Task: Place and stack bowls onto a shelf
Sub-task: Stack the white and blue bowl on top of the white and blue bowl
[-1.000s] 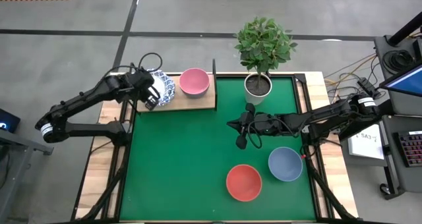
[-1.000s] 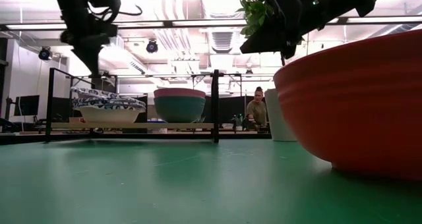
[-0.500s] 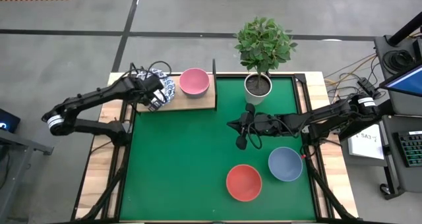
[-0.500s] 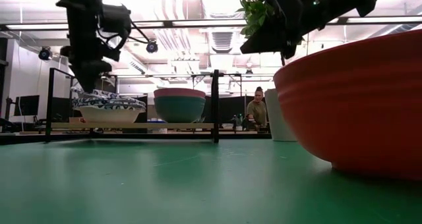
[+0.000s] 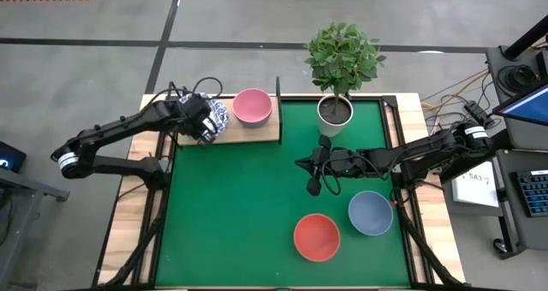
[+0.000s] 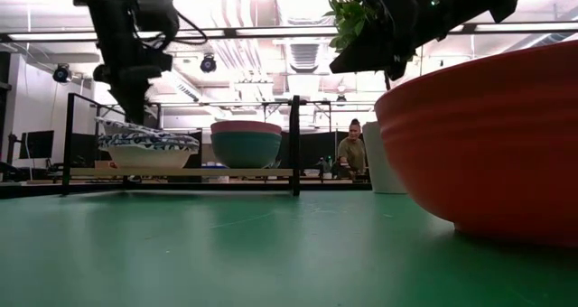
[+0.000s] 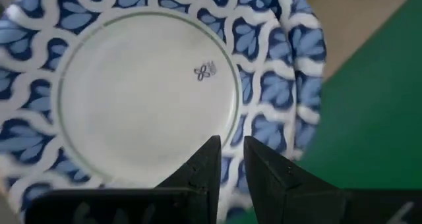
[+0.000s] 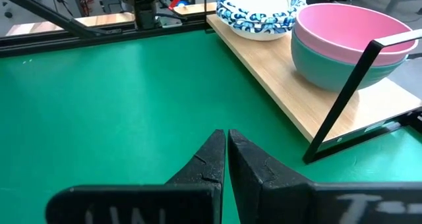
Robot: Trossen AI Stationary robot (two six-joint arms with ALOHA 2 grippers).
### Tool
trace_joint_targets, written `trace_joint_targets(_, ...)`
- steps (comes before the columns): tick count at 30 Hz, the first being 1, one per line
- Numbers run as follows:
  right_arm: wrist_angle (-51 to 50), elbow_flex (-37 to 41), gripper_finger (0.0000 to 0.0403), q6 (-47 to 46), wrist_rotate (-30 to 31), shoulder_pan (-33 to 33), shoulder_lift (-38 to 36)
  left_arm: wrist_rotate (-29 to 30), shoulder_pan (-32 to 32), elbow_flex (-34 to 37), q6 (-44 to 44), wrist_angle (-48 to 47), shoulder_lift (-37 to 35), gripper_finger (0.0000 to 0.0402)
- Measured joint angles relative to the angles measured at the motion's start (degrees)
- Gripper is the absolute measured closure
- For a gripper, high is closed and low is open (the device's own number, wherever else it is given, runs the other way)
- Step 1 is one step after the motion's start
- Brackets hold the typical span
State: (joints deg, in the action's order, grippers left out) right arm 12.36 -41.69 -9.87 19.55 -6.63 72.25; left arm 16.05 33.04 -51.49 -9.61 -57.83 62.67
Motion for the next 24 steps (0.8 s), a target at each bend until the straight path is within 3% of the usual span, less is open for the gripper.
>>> trace_joint_targets(8,0.39,0.01,0.0394,0.19,0.00,0.02,0.00,2.70,0.00,-6.28,1.92,-19.57,-2.95,0.0352)
trace_joint_targets(16,1.38,-0.15,0.0394,0.72,0.00,0.00,-0.02,3.40,0.00,-4.78,1.53,-15.44,-2.80,0.0352)
trace_joint_targets(20,1.25,-0.15,0.0394,0.68,0.00,-0.47,0.00,7.53,0.00,-3.50,-0.39,-15.18,-2.53,0.0356)
trace_joint_targets(24,1.25,-0.16,0.0394,0.87,-0.02,-0.78,0.00,8.05,0.00,-2.24,-1.05,-14.97,-2.45,0.0360)
